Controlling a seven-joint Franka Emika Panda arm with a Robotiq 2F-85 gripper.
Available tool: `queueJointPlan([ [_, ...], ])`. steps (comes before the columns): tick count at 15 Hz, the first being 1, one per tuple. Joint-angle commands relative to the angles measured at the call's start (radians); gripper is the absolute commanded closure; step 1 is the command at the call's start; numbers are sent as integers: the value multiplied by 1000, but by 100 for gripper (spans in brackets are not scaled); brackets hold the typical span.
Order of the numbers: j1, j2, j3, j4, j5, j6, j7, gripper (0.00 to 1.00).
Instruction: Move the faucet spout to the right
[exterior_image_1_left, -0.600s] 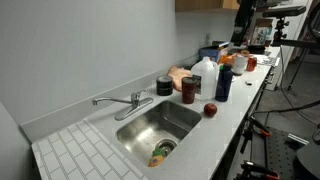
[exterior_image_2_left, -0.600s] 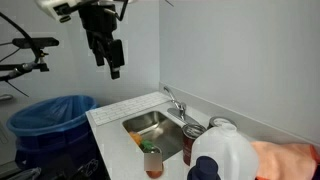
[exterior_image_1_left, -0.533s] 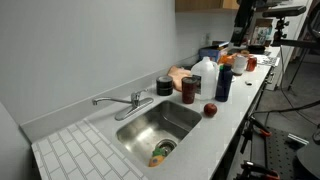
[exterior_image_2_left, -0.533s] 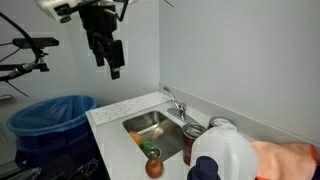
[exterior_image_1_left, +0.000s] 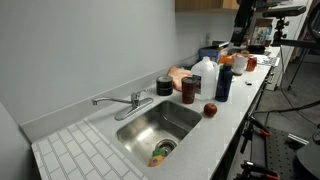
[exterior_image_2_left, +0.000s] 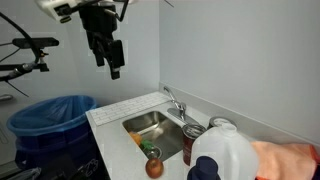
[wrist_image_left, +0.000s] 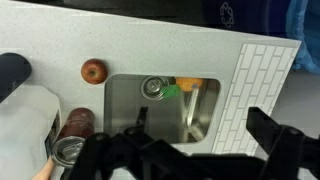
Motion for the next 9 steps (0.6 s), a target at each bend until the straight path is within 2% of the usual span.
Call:
queueJointPlan([
  [1,-25,4,19,3,10,-3,-19,0],
  [5,-20,17,19,20,-21,-56,-51,0],
  [6,-22,205,-35,176,-52,-47,-114,0],
  [7,20,221,-45,191,-67,-43,-110,0],
  [9,50,311,-53,264,-74,-40,-134,0],
])
